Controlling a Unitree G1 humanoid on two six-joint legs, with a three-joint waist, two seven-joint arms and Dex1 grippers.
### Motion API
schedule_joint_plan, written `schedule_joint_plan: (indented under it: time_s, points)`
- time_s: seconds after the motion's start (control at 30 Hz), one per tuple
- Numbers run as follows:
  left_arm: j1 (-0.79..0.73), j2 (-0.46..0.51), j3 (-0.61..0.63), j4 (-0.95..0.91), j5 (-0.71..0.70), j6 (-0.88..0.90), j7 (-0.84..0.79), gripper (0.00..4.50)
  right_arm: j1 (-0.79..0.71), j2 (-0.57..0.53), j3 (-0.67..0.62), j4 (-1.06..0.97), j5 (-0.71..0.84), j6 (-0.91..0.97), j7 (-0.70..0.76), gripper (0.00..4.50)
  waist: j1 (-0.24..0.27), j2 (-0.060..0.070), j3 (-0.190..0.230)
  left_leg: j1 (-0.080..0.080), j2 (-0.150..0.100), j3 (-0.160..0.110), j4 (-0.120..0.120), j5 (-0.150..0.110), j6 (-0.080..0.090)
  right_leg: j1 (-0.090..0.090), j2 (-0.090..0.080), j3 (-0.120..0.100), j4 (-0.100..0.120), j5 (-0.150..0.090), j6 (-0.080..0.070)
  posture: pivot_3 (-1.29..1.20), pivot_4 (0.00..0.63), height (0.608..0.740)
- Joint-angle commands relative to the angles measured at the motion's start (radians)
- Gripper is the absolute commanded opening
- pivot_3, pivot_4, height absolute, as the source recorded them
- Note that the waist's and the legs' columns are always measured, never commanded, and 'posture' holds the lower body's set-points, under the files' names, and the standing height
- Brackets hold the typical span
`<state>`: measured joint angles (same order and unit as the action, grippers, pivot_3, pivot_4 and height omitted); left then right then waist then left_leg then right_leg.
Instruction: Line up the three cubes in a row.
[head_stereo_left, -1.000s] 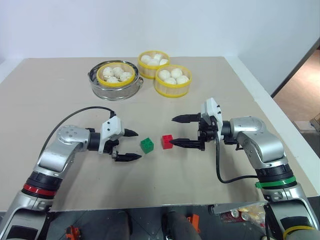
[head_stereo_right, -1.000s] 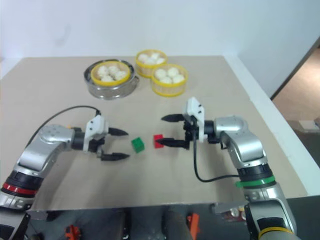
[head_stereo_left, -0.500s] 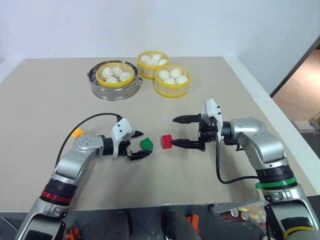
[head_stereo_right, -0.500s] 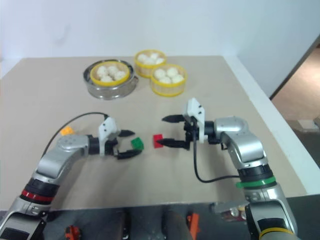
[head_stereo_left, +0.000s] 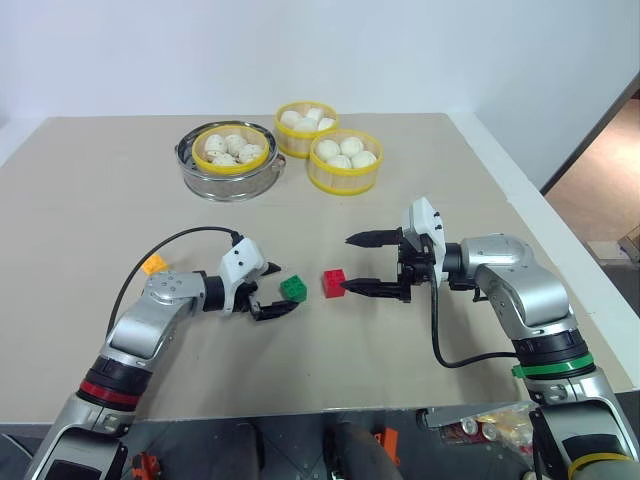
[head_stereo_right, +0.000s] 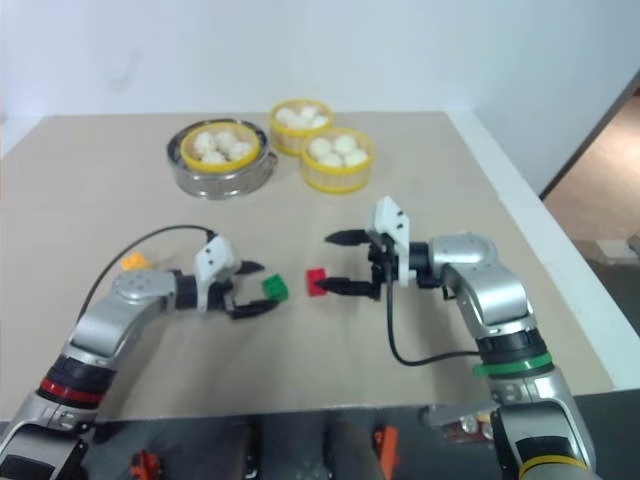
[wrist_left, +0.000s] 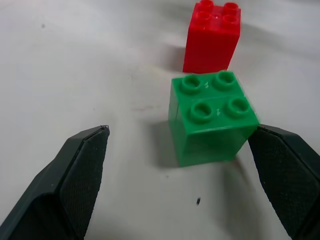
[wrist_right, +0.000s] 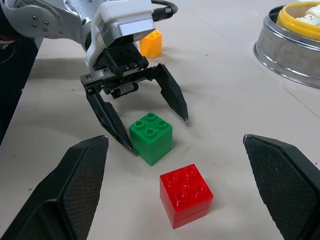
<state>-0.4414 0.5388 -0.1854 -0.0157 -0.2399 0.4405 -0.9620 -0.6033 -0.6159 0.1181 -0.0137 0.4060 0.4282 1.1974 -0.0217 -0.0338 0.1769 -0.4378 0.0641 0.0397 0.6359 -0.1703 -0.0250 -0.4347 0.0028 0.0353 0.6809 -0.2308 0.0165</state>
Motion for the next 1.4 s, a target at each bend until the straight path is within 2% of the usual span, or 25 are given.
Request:
schedule_joint_plan:
  time_s: [0.03,0.33,0.7,0.73,0.8,1.0,1.03,1.27,1.4]
  points:
    - [-0.019,0.013,0.014,0.001,0.008,-0.028,-0.005,4.46,-0.007,-0.008,-0.010,-0.022,0.002,-0.015,0.007,4.50,0.000,0.000,0.000,0.000,0.000,0.000,0.000,0.000,0.000,0.000,0.000,0.000,0.000,0.000,0.000,0.00,0.150,0.740]
    - [-0.005,-0.012,0.010,-0.006,-0.013,-0.041,-0.018,4.46,-0.002,-0.017,-0.008,-0.019,-0.005,-0.022,0.015,4.50,0.000,0.000,0.000,0.000,0.000,0.000,0.000,0.000,0.000,0.000,0.000,0.000,0.000,0.000,0.000,0.00,0.150,0.740]
    - [-0.001,-0.078,0.038,0.010,-0.041,0.023,0.057,4.46,0.004,-0.020,-0.007,-0.023,-0.009,-0.023,0.021,4.50,0.000,0.000,0.000,0.000,0.000,0.000,0.000,0.000,0.000,0.000,0.000,0.000,0.000,0.000,0.000,0.00,0.150,0.740]
    - [-0.002,-0.076,0.033,0.011,-0.043,0.028,0.051,4.07,0.005,-0.020,-0.007,-0.023,-0.010,-0.025,0.022,4.50,0.000,0.000,0.000,0.000,0.000,0.000,0.000,0.000,0.000,0.000,0.000,0.000,0.000,0.000,0.000,0.00,0.150,0.740]
    - [-0.001,-0.074,0.026,0.015,-0.033,0.012,0.050,3.69,0.007,-0.021,-0.006,-0.025,-0.011,-0.026,0.023,4.50,0.000,0.000,0.000,0.000,0.000,0.000,0.000,0.000,0.000,0.000,0.000,0.000,0.000,0.000,0.000,0.00,0.150,0.740]
    - [-0.007,-0.072,0.018,0.019,-0.033,0.023,0.047,1.54,0.012,-0.024,-0.005,-0.032,-0.011,-0.024,0.025,4.50,0.000,0.000,0.000,0.000,0.000,0.000,0.000,0.000,0.000,0.000,0.000,0.000,0.000,0.000,0.000,0.00,0.150,0.740]
    - [-0.010,-0.072,0.016,0.022,-0.036,0.026,0.040,1.31,0.013,-0.025,-0.005,-0.034,-0.010,-0.023,0.026,4.50,0.000,0.000,0.000,0.000,0.000,0.000,0.000,0.000,0.000,0.000,0.000,0.000,0.000,0.000,0.000,0.00,0.150,0.740]
    - [-0.028,-0.025,-0.029,0.045,-0.035,-0.034,-0.108,1.32,0.015,-0.032,-0.004,-0.038,-0.008,-0.019,0.030,4.50,0.000,0.000,0.000,0.000,0.000,0.000,0.000,0.000,0.000,0.000,0.000,0.000,0.000,0.000,0.000,0.00,0.150,0.740]
    - [-0.031,-0.009,-0.043,0.069,-0.012,-0.075,-0.138,1.32,0.013,-0.035,-0.003,-0.037,-0.007,-0.019,0.032,4.50,0.000,0.000,0.000,0.000,0.000,0.000,0.000,0.000,0.000,0.000,0.000,0.000,0.000,0.000,0.000,0.00,0.150,0.740]
